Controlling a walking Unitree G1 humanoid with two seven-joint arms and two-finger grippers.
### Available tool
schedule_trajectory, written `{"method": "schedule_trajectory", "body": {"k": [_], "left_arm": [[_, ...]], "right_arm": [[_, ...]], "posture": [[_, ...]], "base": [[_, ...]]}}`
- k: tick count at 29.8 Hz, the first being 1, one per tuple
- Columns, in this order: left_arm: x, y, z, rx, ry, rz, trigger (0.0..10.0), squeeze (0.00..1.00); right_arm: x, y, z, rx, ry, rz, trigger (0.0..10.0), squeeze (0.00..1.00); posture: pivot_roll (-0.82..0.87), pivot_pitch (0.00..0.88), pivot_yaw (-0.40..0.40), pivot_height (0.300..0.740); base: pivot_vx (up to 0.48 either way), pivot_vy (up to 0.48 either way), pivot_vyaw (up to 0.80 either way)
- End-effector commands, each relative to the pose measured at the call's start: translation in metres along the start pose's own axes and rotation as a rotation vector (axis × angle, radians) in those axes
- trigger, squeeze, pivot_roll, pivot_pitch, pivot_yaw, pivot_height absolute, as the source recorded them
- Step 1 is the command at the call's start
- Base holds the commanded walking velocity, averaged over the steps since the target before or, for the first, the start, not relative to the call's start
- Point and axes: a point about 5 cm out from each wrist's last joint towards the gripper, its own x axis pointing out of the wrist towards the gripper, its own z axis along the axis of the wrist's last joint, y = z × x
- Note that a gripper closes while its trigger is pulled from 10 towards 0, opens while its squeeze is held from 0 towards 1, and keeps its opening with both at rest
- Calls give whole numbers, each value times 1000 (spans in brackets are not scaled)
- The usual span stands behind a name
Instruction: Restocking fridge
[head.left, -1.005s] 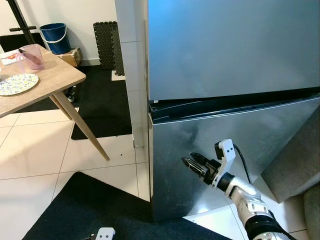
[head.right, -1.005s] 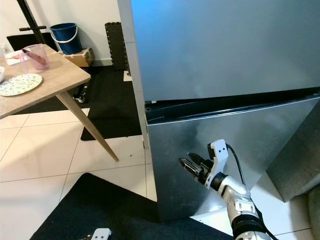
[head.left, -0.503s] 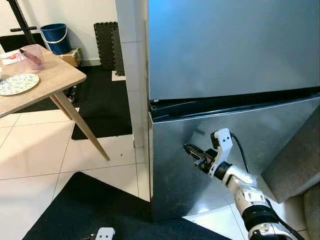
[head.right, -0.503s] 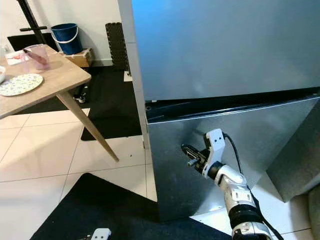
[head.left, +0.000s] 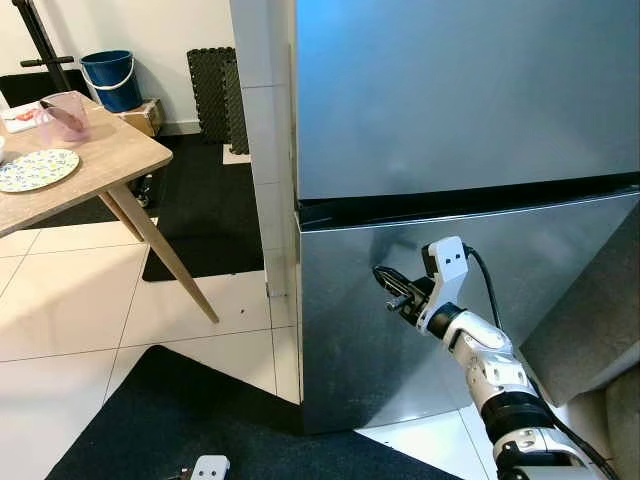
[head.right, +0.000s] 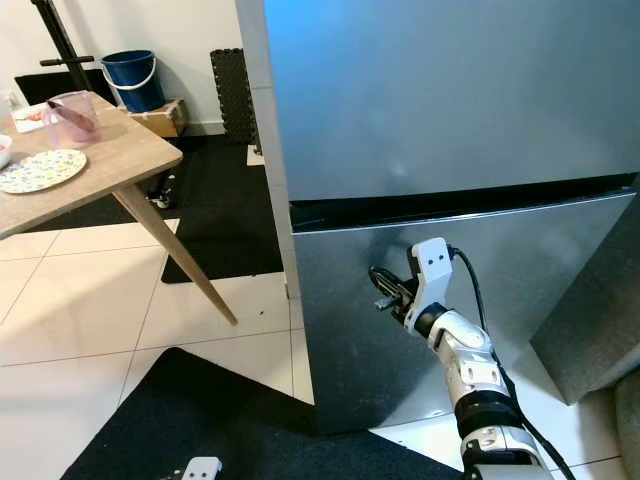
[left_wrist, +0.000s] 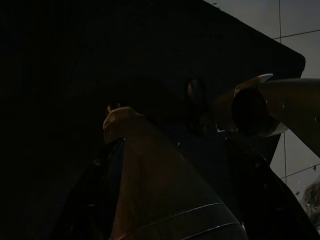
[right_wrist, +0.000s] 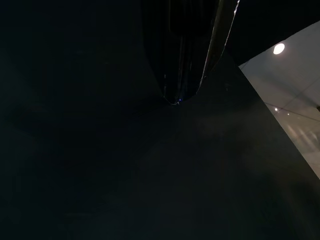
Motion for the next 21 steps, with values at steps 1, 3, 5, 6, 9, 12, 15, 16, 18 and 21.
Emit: {"method": "schedule_trajectory", "body": {"k": [1, 3, 5, 6, 9, 12, 15, 16, 18, 21], "left_arm": [[-2, -1, -14, -17, 48, 1, 10000, 0], [-2, -1, -14, -18, 48, 1, 10000, 0], [-2, -1, -14, -19, 47, 2, 10000, 0], [-2, -1, -14, -19, 47, 1, 10000, 0], [-2, -1, -15, -19, 47, 0, 10000, 0], [-2, -1, -15, -18, 47, -1, 10000, 0], [-2, -1, -15, -17, 48, -2, 10000, 0], [-2, -1, -15, -17, 47, -2, 10000, 0], [-2, -1, -15, -17, 47, -2, 10000, 0], [-2, -1, -14, -18, 45, 0, 10000, 0]], "right_arm": [[4, 0, 4, -18, -9, -10, 10000, 0], [5, 0, 5, -23, -11, -19, 10000, 0], [5, -3, 6, -30, -16, -42, 10000, 0], [5, -4, 7, -33, -18, -51, 10000, 0], [6, -5, 8, -40, -23, -73, 10000, 0], [7, -6, 8, -44, -24, -87, 10000, 0], [8, -6, 9, -47, -22, -96, 10000, 0], [9, -7, 9, -52, -19, -103, 10000, 0], [10, -8, 10, -54, -18, -108, 10000, 0], [11, -8, 11, -56, -18, -114, 10000, 0]], "posture": [[-155, 59, 21, 740], [-155, 59, 21, 740], [-155, 59, 21, 740], [-154, 59, 19, 740], [-155, 61, 20, 740], [-155, 61, 20, 740], [-156, 63, 20, 740], [-154, 62, 19, 740], [-153, 62, 18, 740], [-149, 59, 15, 740]], "base": [[0, 0, 0], [0, 0, 0], [0, 0, 0], [0, 0, 0], [0, 0, 0], [0, 0, 0], [0, 0, 0], [0, 0, 0], [0, 0, 0], [0, 0, 0]]}}
